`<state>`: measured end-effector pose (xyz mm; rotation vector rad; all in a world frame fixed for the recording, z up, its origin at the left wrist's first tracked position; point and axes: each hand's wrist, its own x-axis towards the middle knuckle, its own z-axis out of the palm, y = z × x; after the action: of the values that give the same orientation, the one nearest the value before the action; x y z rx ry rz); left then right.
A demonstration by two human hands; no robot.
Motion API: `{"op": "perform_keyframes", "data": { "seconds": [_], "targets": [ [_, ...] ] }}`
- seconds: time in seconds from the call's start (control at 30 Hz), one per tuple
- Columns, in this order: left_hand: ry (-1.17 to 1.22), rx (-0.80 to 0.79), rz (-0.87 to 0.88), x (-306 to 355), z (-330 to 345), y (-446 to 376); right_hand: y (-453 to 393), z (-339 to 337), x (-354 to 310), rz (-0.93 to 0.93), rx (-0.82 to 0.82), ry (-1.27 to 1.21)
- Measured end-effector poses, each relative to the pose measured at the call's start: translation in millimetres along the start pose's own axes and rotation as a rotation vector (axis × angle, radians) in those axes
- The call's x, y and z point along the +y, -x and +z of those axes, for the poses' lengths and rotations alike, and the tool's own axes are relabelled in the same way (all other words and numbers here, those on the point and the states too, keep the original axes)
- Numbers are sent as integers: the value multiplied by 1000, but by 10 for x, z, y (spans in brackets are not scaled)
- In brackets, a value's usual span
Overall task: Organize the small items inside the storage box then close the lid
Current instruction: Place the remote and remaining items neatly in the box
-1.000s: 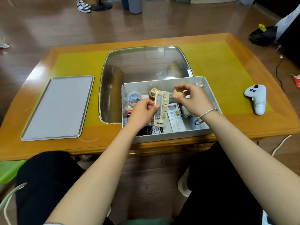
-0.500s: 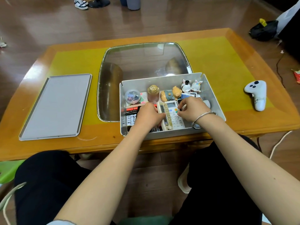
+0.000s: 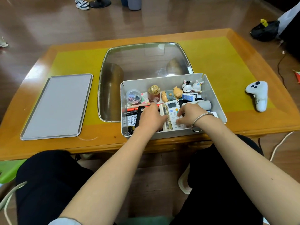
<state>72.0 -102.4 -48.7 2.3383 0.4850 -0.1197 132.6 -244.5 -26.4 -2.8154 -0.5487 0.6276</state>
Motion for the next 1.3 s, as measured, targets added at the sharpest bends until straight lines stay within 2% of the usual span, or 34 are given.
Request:
{"op": "perform_keyframes", "data": {
  "seconds": [0.37,0.5,0.6,0.7,0.83,1.0,1.3],
  "targets": [
    [-95,-17,44,-58,19,-24,14,2,32,-21,-24,-17],
    [-80,-61,6,-46,19,-36,17,-2,48,-19,-37,-19],
    [-97,-20,3,-69,14,-11,25,-7,58,-15,-38,-22],
    [-184,62,98,-88,4,6,30,-11,49,-12,-25,-12],
    [-244,24,225,-72,-13,1,51,-38,39,-7,-40,-14],
    [-241,-33,195,-104,-5,-2,93,-76,41,-20,-57,-45],
    [-209,26,179,-119,-61,41,121,-106,50,-17,-64,-71]
  ]
}}
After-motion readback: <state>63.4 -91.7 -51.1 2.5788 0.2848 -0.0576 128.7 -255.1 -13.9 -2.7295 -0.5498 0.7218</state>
